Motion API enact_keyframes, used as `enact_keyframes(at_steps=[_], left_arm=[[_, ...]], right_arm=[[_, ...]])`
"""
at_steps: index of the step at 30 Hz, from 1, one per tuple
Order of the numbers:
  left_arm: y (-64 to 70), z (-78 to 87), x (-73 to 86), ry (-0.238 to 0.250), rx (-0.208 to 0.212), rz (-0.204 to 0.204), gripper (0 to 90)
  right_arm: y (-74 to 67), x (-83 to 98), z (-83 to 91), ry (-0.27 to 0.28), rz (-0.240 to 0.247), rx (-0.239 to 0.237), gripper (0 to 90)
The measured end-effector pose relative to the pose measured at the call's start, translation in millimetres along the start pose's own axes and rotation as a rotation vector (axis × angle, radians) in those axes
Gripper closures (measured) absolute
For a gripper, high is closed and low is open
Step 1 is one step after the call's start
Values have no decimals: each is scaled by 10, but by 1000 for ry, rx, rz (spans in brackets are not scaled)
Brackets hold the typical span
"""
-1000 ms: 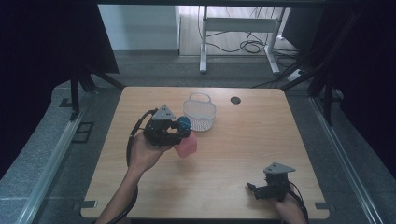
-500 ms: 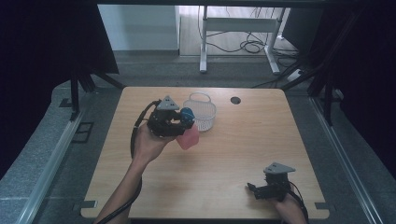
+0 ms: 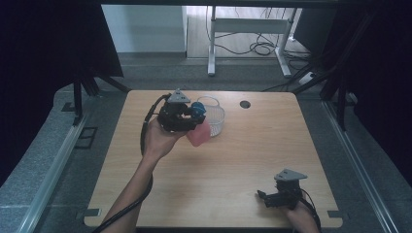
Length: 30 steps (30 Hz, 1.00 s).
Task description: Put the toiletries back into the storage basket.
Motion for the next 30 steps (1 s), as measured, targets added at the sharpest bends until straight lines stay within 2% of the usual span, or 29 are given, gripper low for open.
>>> enact_keyframes(at_steps=[15, 30], left_arm=[[-136, -96, -191, 9, -28, 1, 526], [-314, -211, -320, 24, -72, 24, 526]], right_arm=[[-1, -1, -1, 2, 0, 0, 0], [-2, -2, -1, 2, -1, -1, 0]])
Point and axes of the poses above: each handheld gripper's, and its own axes: z roughly backward along the jaws, x roughly out of its underside, y roughly to its right, the point moved 10 cm from there along -z, roughly forward along the jaws, and after that the axes turned 12 degrees about -z, right-handed, at the moved point
